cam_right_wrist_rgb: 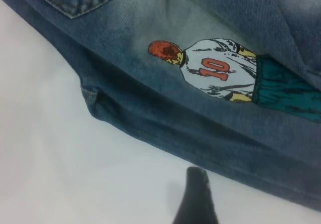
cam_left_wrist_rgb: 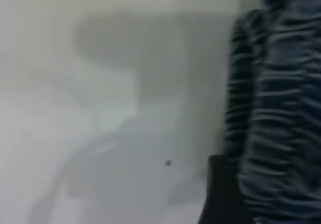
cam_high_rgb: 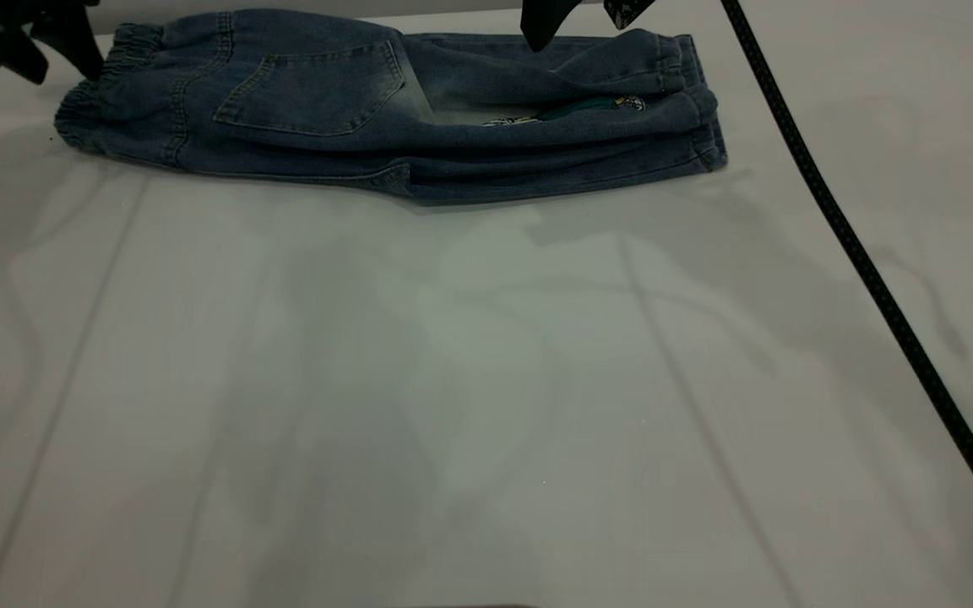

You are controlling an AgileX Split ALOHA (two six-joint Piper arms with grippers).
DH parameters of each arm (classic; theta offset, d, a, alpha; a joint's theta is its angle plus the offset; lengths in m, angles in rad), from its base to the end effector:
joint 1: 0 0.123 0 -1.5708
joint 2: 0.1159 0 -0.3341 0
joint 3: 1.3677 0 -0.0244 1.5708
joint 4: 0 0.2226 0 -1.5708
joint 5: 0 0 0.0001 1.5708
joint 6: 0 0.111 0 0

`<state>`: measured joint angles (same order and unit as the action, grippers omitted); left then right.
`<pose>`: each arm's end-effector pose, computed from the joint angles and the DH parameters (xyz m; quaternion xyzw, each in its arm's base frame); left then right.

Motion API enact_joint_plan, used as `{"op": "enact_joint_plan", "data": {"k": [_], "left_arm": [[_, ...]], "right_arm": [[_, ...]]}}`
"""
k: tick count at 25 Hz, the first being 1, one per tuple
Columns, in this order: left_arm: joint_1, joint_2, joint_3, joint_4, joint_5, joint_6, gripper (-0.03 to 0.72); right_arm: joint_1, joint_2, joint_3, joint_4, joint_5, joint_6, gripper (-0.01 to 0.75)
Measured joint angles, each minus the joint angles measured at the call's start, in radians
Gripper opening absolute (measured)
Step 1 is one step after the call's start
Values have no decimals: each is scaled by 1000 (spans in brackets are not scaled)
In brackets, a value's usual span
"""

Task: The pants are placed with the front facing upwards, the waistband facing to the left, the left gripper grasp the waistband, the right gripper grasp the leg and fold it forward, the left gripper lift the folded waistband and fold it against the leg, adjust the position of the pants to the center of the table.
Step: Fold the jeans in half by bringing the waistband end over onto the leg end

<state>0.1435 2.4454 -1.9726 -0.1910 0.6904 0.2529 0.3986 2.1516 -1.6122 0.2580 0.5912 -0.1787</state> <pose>0.5442 0.0651 0.1485 -0.0036 0.9668 -0.0274 0.2541 0.4380 0.2016 0.2098 -0.1916 0.9418 0.1248 0.2463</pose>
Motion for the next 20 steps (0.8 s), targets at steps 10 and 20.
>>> {"op": "enact_joint_plan", "data": {"k": [10, 20], "left_arm": [[19, 74, -10, -247, -57, 89, 408], [19, 105, -14, -299, -85, 135, 301]], "right_arm": [[0, 0, 0, -1, 3, 0, 484], [0, 4, 0, 32, -123, -43, 484]]}}
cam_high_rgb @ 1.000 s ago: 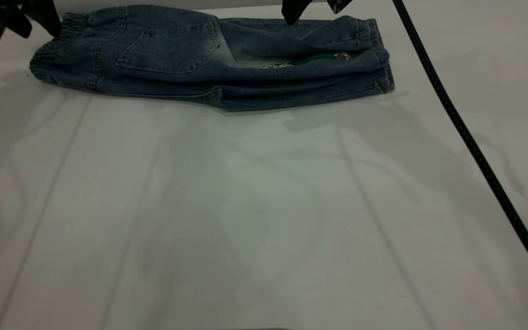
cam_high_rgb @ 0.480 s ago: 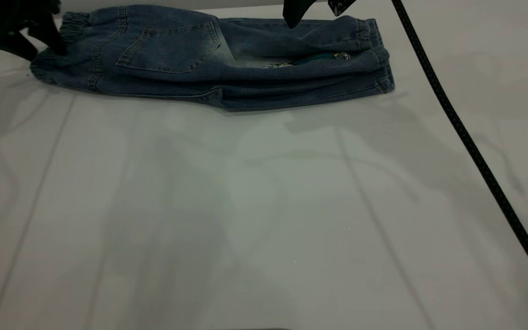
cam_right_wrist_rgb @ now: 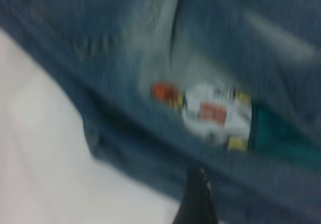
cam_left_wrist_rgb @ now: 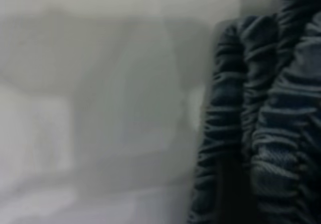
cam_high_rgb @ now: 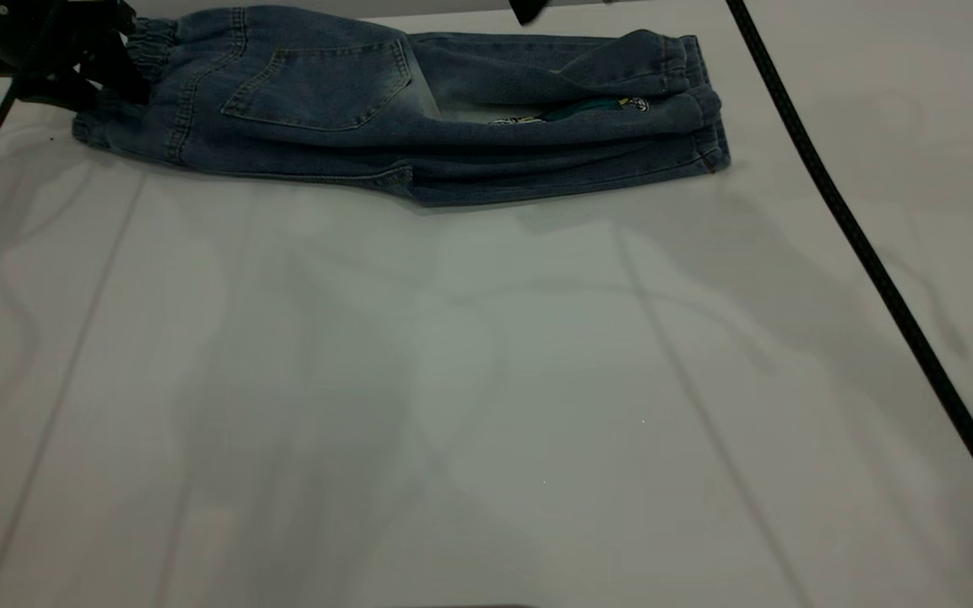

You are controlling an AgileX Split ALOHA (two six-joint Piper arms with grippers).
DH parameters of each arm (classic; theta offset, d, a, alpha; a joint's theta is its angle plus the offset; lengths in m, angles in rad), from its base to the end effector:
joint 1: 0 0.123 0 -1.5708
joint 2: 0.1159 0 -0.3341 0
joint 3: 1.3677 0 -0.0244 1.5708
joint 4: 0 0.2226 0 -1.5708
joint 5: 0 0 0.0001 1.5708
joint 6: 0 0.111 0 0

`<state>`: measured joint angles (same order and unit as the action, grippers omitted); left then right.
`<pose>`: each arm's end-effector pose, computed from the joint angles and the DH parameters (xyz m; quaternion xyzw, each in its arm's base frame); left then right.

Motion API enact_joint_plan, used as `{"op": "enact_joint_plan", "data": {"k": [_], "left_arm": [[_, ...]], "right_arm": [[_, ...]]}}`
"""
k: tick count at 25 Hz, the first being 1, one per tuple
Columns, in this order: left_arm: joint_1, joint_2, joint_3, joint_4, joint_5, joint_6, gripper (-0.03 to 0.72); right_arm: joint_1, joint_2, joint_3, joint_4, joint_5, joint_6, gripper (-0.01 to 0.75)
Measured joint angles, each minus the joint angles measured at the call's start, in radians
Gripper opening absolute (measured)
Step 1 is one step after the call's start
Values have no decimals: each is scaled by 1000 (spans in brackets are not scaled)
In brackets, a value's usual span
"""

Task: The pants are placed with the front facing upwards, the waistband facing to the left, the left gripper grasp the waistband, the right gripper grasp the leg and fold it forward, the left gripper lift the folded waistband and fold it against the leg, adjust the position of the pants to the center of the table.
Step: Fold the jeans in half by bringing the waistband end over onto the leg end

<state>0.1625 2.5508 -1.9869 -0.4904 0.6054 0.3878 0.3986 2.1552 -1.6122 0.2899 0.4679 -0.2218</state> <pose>0.5590 0.0615 0.1039 -0.0534 0.9533 -0.1117 0.2754 0.4494 0.2048 0.2157 -0.1897 0.9244 0.1301 0.3043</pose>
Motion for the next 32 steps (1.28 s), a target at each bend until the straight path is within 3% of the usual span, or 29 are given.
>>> {"op": "enact_joint_plan", "data": {"k": [4, 6, 11, 23, 32], "left_arm": [[0, 0, -6, -3, -1, 4, 72], [0, 0, -6, -11, -1, 4, 44], [-5, -16, -10, -24, 14, 8, 41], [-105, -133, -205, -25, 266, 49, 40], [-261, -137, -368, -24, 356, 51, 39]], "right_arm": [[0, 40, 0, 66, -132, -42, 484], [0, 73, 0, 99, -196, -59, 484], [0, 171, 0, 145, -305, -66, 484], [36, 298, 0, 152, -341, -69, 484], [98, 298, -15, 154, -308, -69, 484]]}}
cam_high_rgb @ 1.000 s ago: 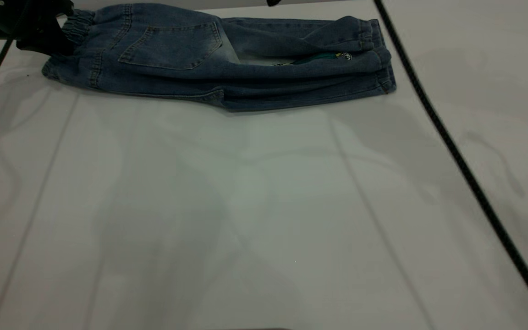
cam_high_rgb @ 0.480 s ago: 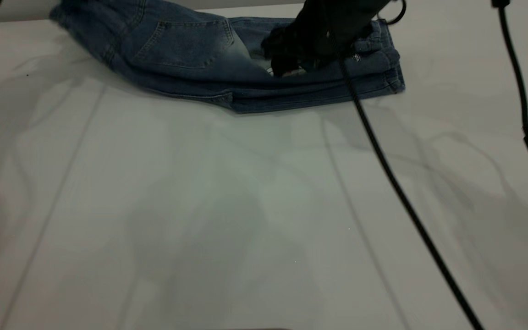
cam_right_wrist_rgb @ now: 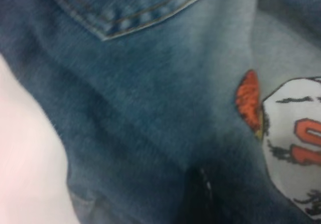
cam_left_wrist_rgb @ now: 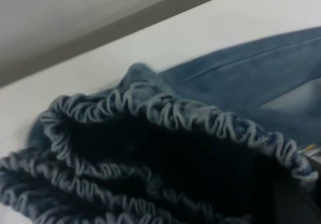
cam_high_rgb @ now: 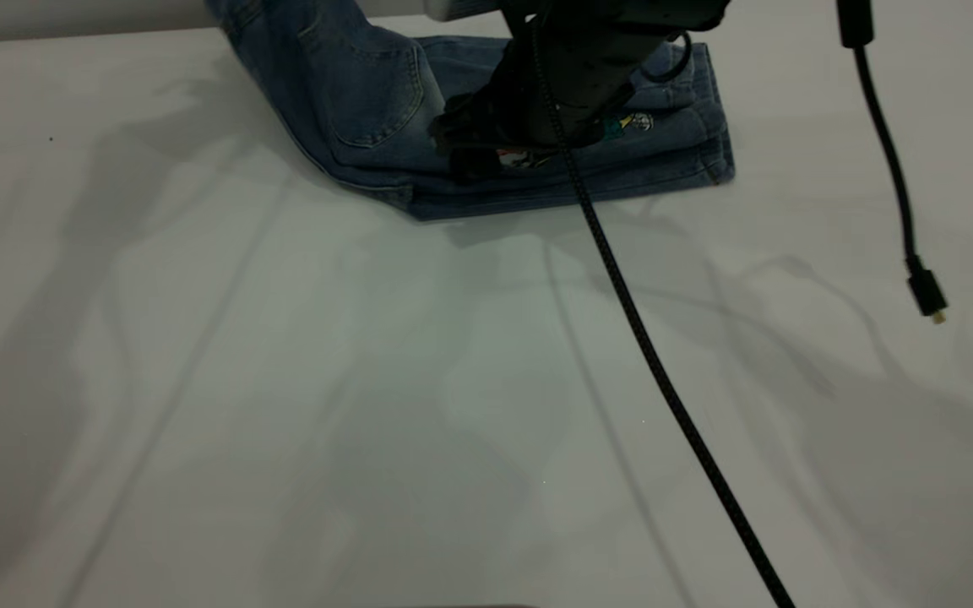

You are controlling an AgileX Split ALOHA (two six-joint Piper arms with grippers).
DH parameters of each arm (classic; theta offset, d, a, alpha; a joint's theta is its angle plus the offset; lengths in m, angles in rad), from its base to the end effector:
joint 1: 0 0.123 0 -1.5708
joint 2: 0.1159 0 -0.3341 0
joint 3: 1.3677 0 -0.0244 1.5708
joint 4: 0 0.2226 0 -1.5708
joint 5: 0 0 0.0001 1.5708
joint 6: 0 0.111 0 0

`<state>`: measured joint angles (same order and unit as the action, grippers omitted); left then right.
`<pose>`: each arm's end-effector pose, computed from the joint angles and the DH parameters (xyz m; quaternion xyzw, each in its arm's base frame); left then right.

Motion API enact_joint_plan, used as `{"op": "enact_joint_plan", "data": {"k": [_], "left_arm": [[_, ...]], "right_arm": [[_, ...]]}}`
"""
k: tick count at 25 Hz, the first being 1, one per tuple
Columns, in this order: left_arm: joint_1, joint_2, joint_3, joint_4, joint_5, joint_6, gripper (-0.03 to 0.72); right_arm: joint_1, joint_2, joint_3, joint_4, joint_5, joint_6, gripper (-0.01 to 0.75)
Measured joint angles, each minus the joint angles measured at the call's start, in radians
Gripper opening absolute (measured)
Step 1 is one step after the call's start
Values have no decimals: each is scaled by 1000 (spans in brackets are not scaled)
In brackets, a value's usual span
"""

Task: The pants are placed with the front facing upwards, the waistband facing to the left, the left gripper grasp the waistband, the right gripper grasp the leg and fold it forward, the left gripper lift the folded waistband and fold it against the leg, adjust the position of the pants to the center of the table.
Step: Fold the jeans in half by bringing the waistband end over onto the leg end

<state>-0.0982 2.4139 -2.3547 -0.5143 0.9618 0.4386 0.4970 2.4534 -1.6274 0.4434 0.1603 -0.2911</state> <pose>0.5538 -0.0996 0.2680 0.1733 0.9049 -0.1889 0.3397 0.4640 0.2604 0.0864 -0.1751 0.9247 0.1372 0.3090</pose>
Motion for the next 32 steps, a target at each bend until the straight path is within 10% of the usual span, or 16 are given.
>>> {"op": "enact_joint_plan", "data": {"k": [8, 17, 32], "left_arm": [[-108, 0, -30, -1, 2, 0, 39], [-185, -1, -31, -54, -48, 0, 39], [-387, 151, -34, -74, -242, 6, 43]], "right_arm": [[-17, -92, -81, -17, 251, 0, 484], [-198, -296, -96, -57, 559, 18, 484], [-377, -377, -96, -61, 657, 63, 484]]}}
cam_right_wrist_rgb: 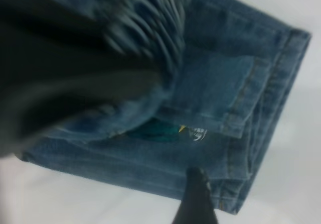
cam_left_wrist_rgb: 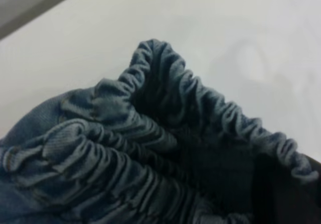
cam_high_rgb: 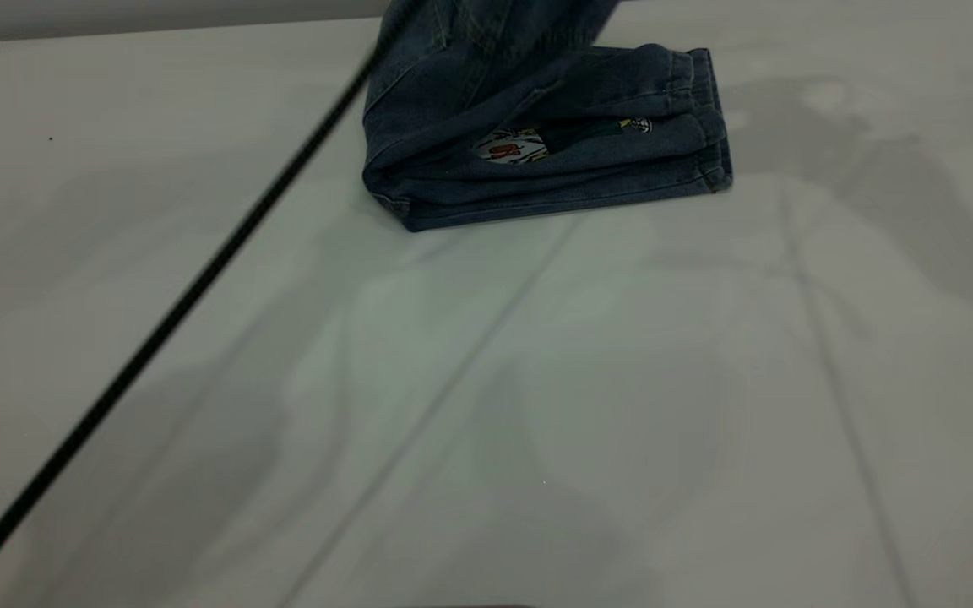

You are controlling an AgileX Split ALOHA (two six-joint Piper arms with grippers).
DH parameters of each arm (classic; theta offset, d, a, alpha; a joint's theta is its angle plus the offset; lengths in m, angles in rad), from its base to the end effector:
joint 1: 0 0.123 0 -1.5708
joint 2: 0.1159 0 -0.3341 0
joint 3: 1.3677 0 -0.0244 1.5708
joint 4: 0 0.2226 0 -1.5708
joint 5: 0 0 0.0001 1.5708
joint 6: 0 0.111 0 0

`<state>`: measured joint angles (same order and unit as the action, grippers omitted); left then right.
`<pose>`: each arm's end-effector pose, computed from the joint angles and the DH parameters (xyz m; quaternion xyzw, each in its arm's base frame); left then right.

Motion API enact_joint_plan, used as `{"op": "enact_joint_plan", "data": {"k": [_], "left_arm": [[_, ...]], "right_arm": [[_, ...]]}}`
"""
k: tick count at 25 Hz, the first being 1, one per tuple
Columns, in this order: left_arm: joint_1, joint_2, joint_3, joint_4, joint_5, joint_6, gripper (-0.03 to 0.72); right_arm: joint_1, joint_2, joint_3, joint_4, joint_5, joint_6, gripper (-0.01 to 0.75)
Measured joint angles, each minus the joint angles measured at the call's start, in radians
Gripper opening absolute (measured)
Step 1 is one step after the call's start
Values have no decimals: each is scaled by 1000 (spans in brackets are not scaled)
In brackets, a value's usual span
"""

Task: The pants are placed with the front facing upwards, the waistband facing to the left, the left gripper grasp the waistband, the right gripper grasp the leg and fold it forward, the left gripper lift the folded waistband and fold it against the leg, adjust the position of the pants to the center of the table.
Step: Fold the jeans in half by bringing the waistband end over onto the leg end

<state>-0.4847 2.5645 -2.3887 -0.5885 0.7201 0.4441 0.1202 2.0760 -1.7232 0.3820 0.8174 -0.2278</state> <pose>0.5126 -0.3159 0.2082 0.2805 0.8531 -0.2658 0.3506 0.4621 0.0862 0.2674 -0.0737 0.9544 0.1527 0.2457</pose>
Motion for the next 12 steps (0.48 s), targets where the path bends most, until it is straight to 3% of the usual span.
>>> {"op": "enact_joint_plan", "data": {"k": [5, 12], "left_arm": [[-21, 18, 0, -3, -12, 0, 150], [-24, 11, 0, -8, 10, -3, 484]], "right_arm": [[-7, -39, 0, -1, 7, 0, 484], [-8, -77, 0, -1, 32, 0, 484]]}}
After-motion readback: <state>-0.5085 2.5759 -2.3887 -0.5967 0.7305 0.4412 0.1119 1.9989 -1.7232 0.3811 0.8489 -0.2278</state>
